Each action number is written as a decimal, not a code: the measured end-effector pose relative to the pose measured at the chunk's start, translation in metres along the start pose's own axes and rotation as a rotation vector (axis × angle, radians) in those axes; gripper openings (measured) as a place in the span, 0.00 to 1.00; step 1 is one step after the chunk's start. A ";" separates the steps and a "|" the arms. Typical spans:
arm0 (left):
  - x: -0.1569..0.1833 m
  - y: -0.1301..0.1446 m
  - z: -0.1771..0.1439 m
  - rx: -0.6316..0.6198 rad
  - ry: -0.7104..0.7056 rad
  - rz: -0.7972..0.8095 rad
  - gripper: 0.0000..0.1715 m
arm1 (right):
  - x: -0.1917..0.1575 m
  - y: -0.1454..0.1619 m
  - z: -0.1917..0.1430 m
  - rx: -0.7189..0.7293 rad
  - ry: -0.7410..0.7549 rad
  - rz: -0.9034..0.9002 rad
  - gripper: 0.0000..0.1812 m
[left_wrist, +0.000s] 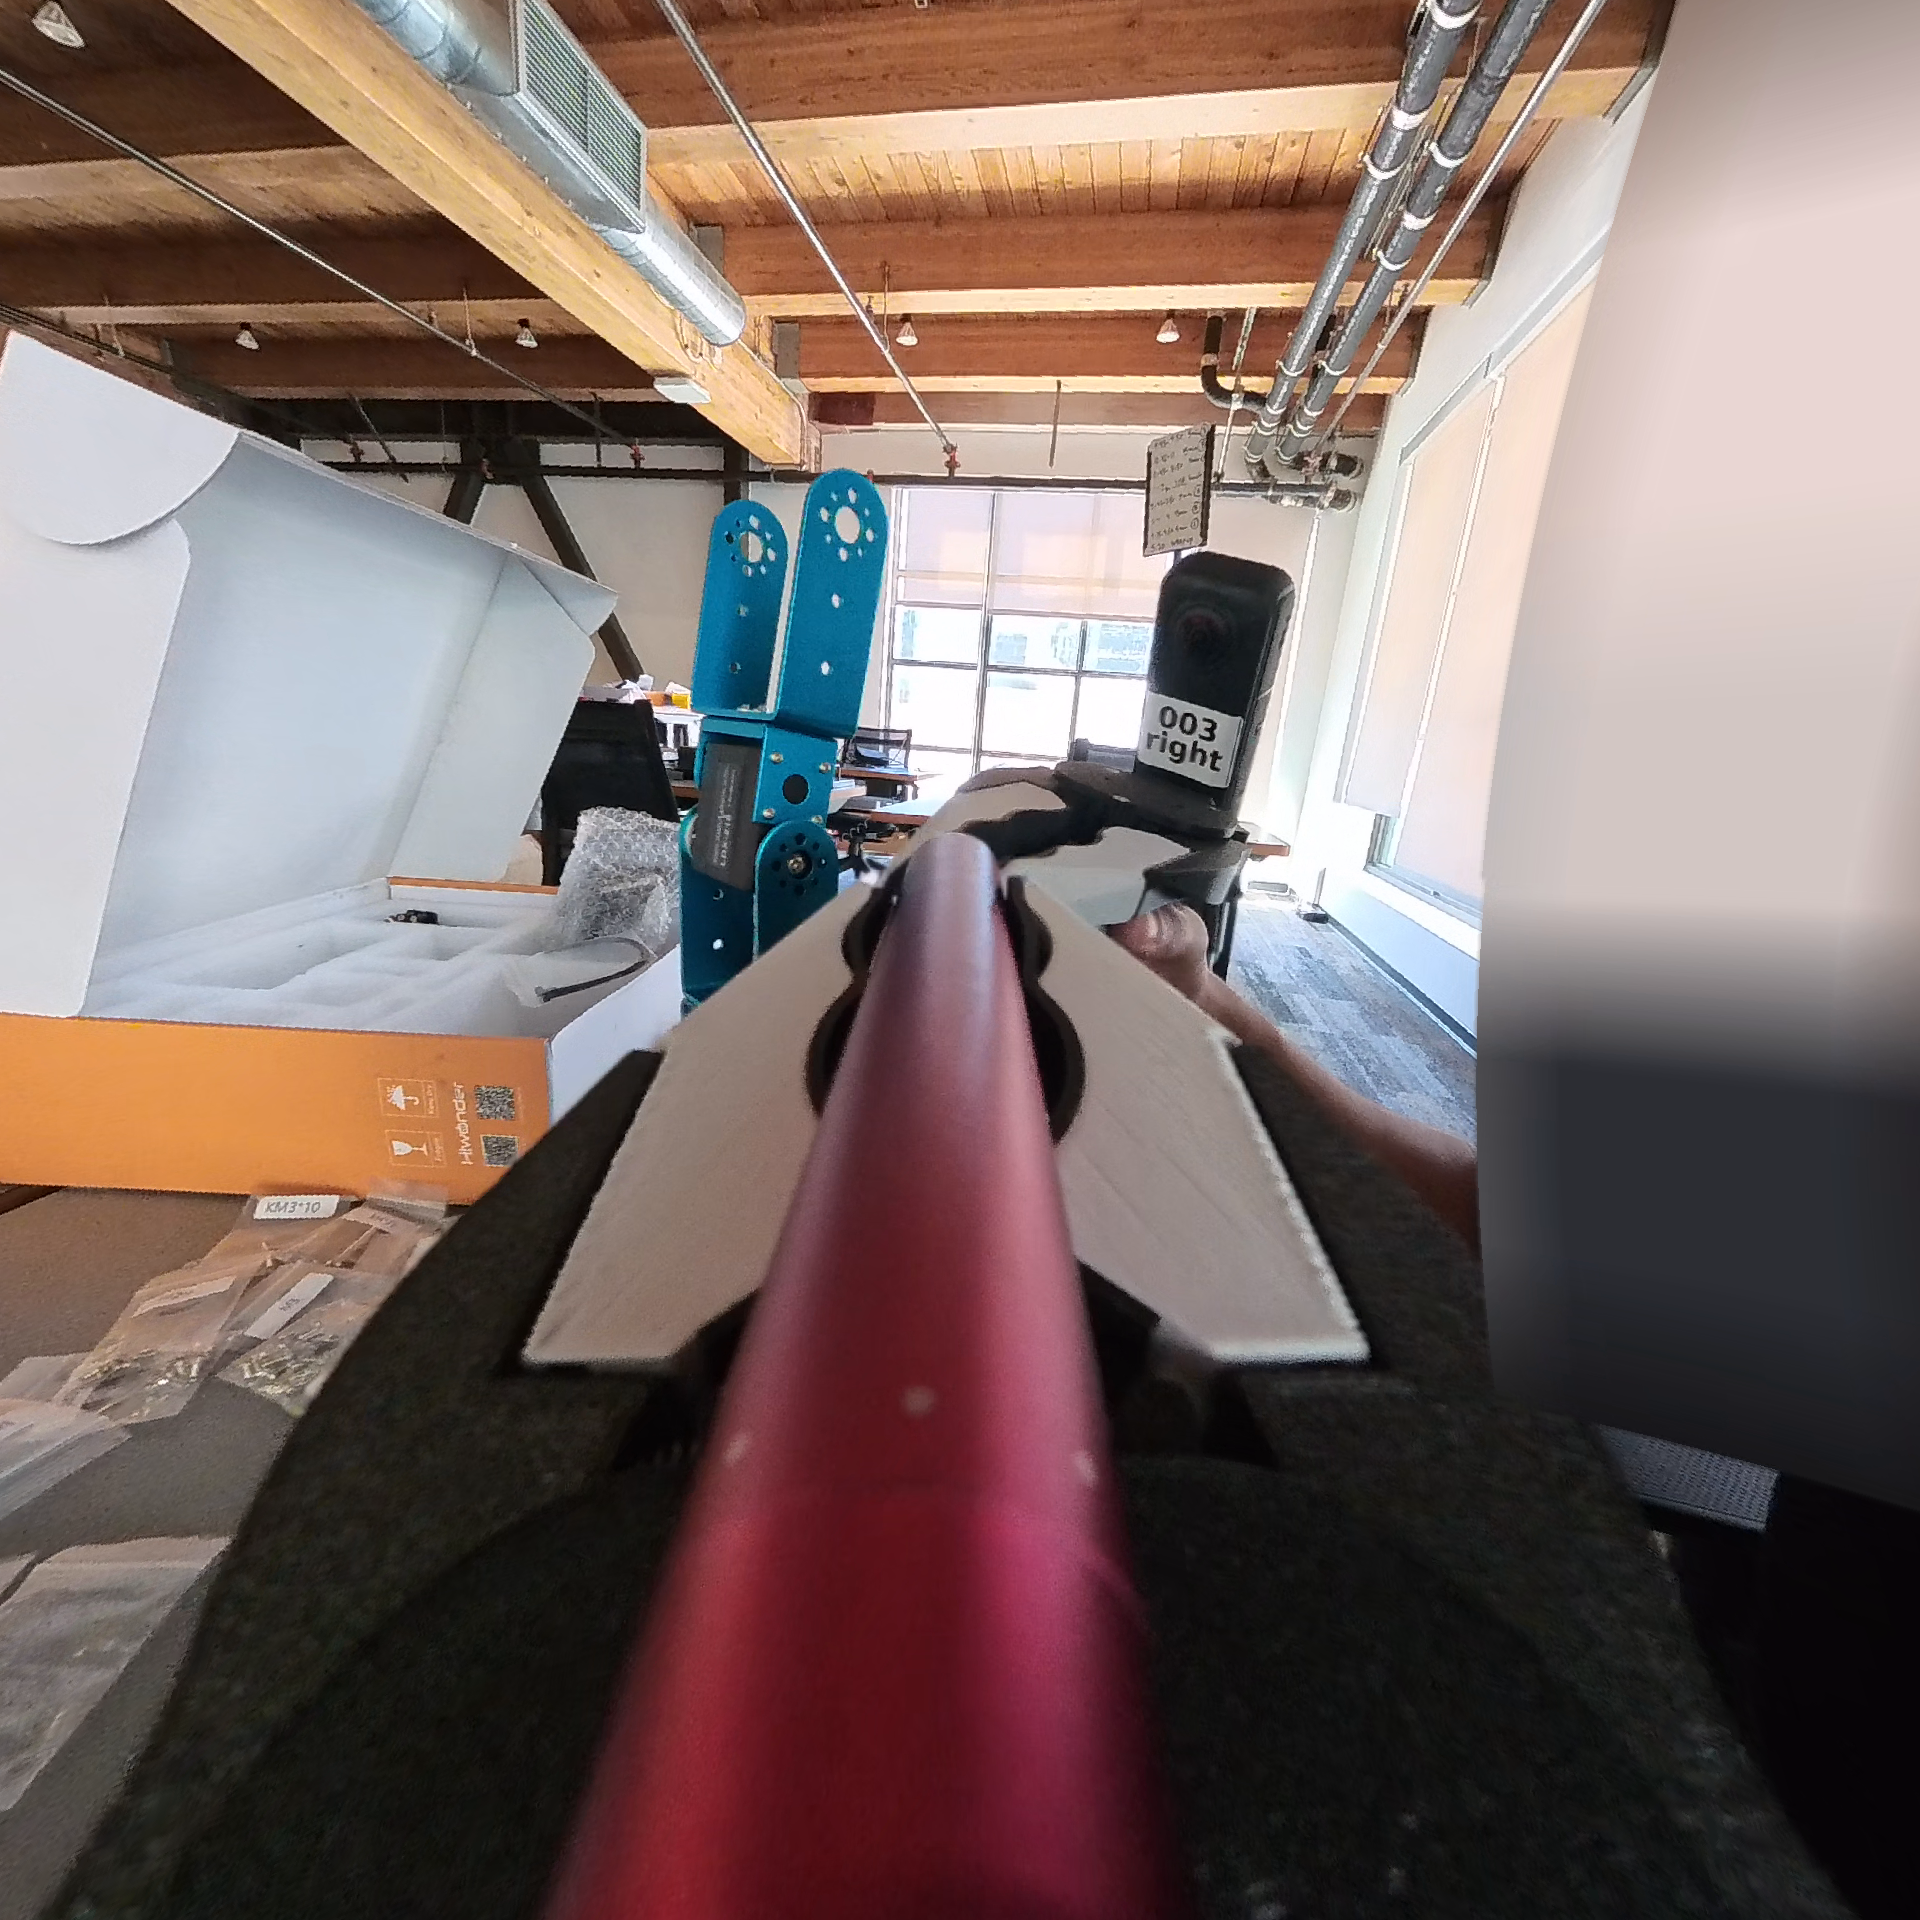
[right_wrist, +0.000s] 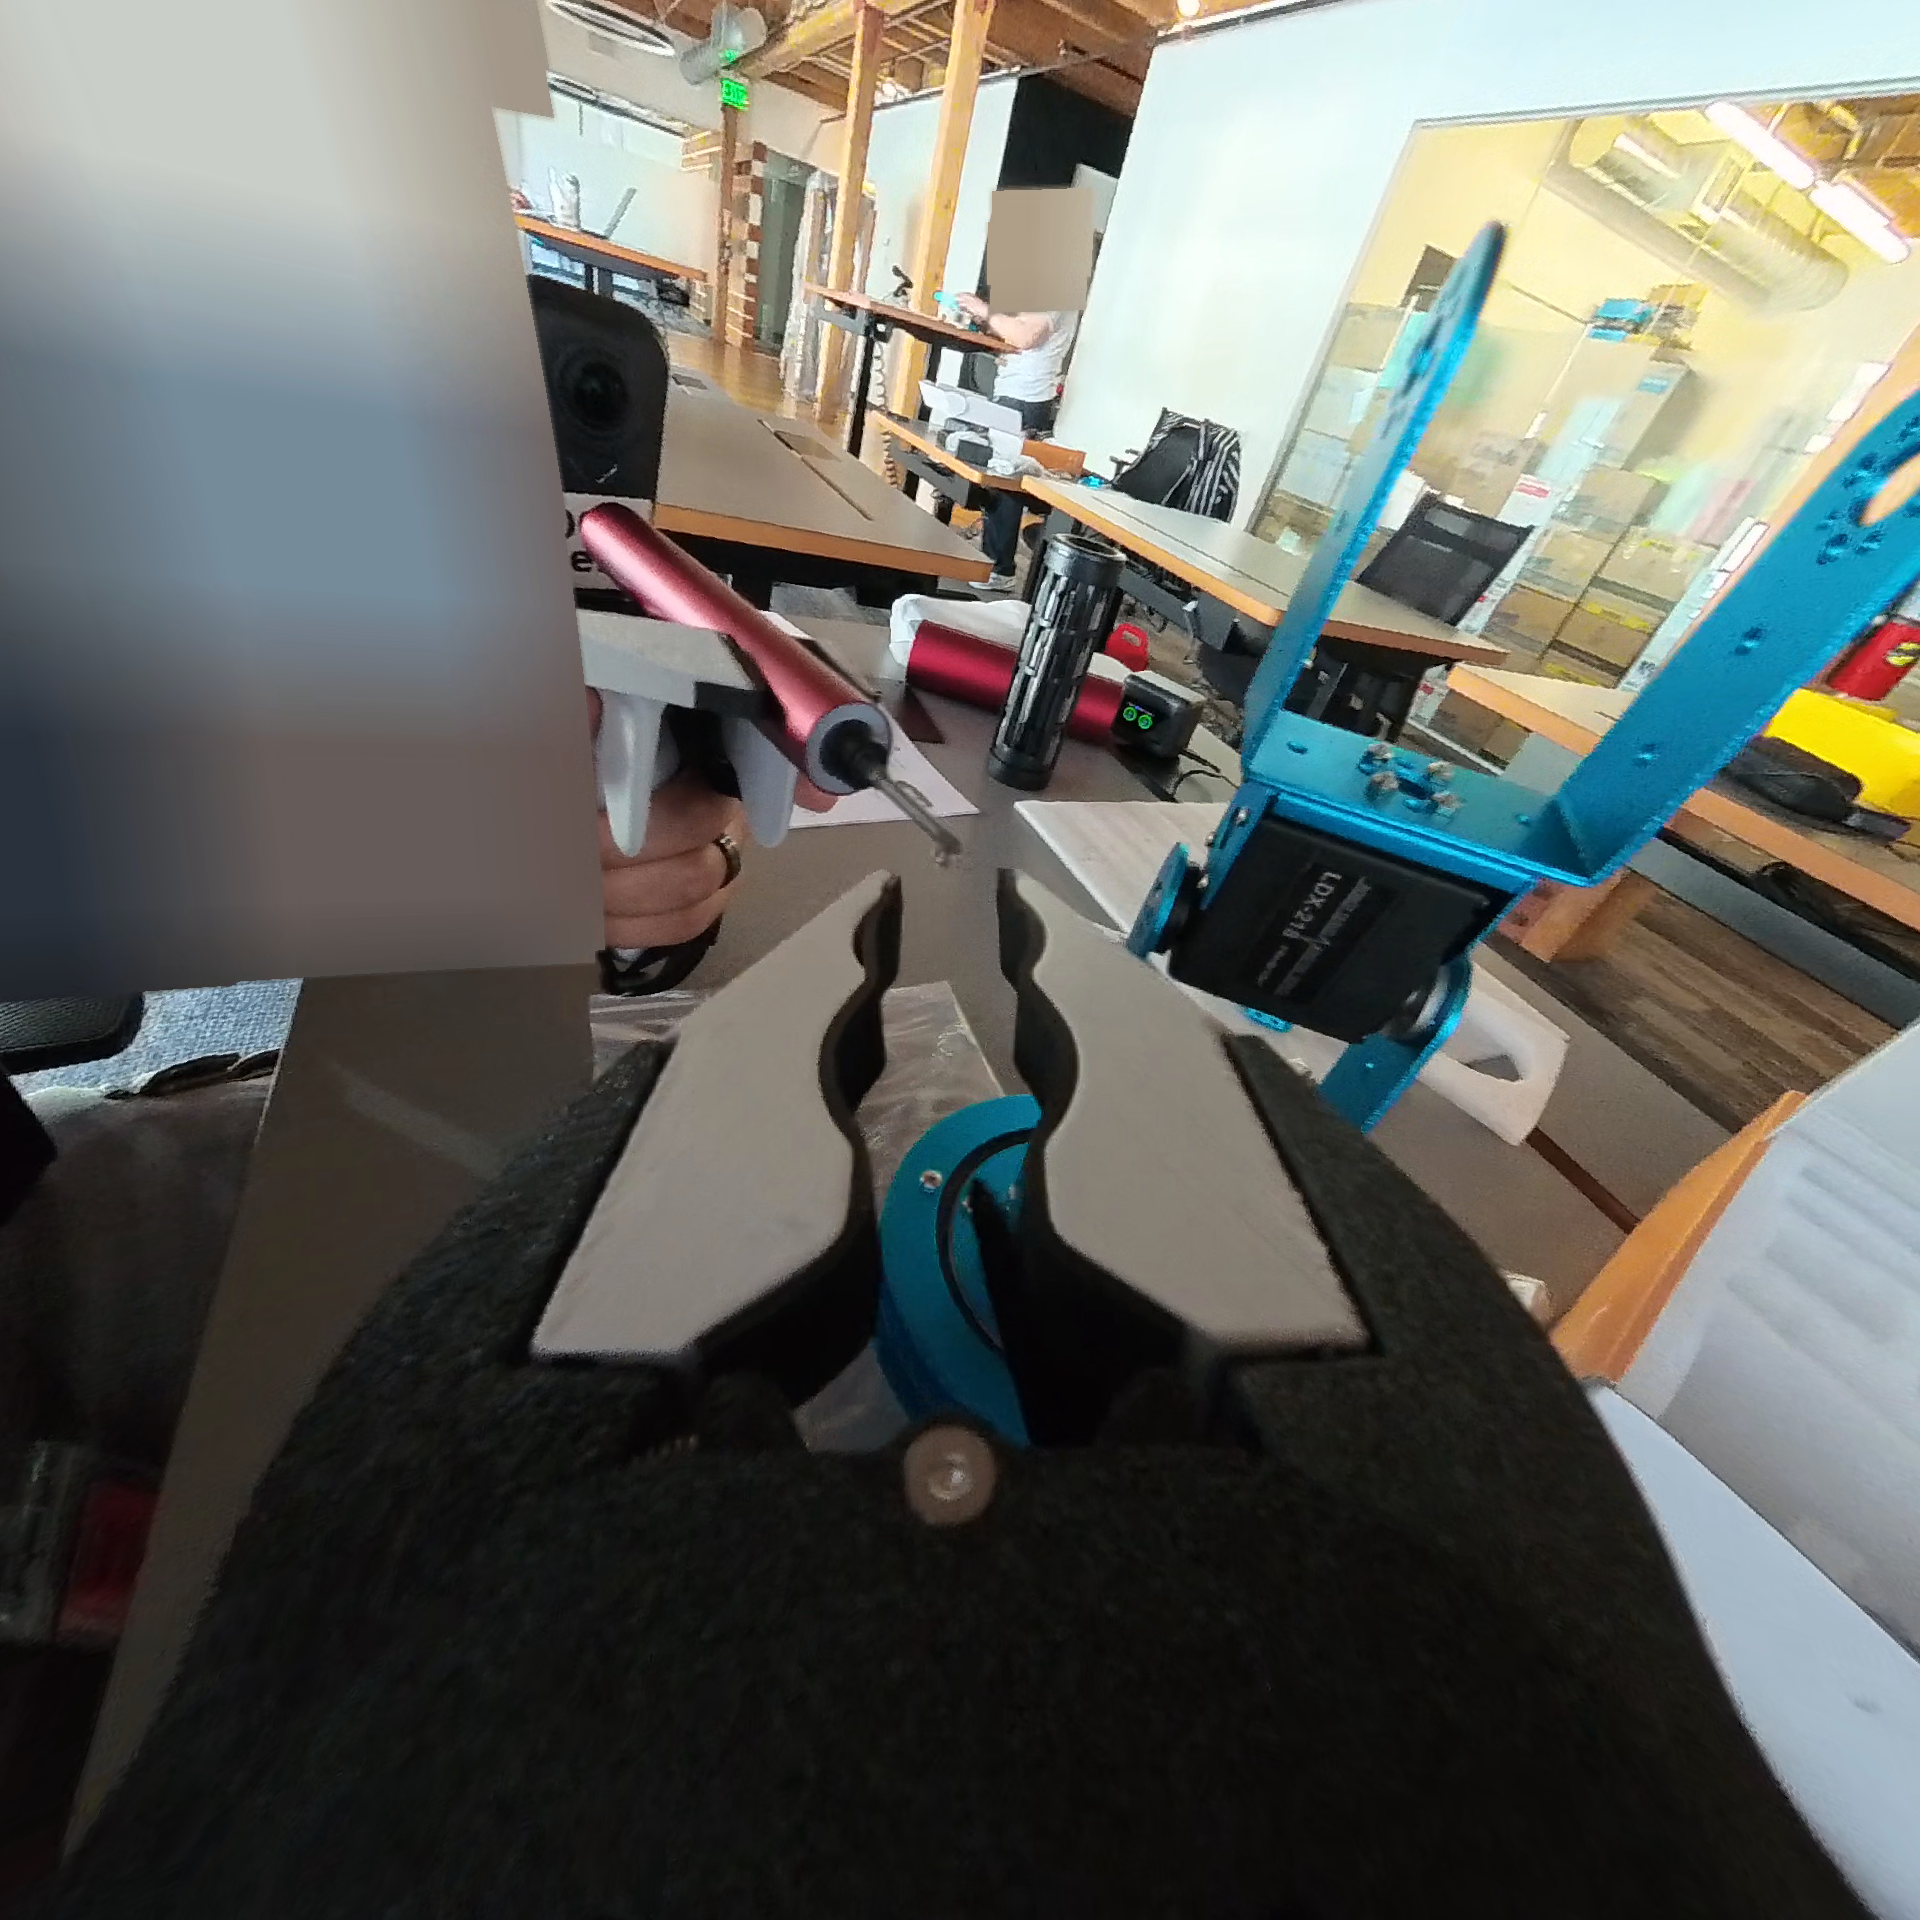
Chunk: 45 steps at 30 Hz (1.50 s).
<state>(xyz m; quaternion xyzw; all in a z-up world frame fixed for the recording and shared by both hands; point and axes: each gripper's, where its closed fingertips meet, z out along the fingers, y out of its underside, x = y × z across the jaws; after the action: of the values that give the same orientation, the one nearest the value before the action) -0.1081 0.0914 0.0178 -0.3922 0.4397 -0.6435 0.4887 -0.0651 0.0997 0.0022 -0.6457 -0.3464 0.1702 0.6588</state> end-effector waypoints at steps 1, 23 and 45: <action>0.000 0.000 0.000 0.001 0.002 -0.005 0.13 | 0.001 0.000 0.000 0.001 0.007 -0.001 0.09; -0.002 0.001 0.000 -0.002 0.001 -0.035 0.13 | 0.001 -0.005 -0.005 0.026 0.038 -0.082 0.00; -0.015 0.013 0.002 -0.079 -0.069 -0.029 0.13 | 0.023 0.011 -0.001 -0.134 0.447 -0.773 0.00</action>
<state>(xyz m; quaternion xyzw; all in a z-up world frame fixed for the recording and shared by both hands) -0.0996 0.1044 0.0049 -0.4396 0.4416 -0.6189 0.4783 -0.0458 0.1151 -0.0033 -0.5311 -0.4216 -0.2548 0.6894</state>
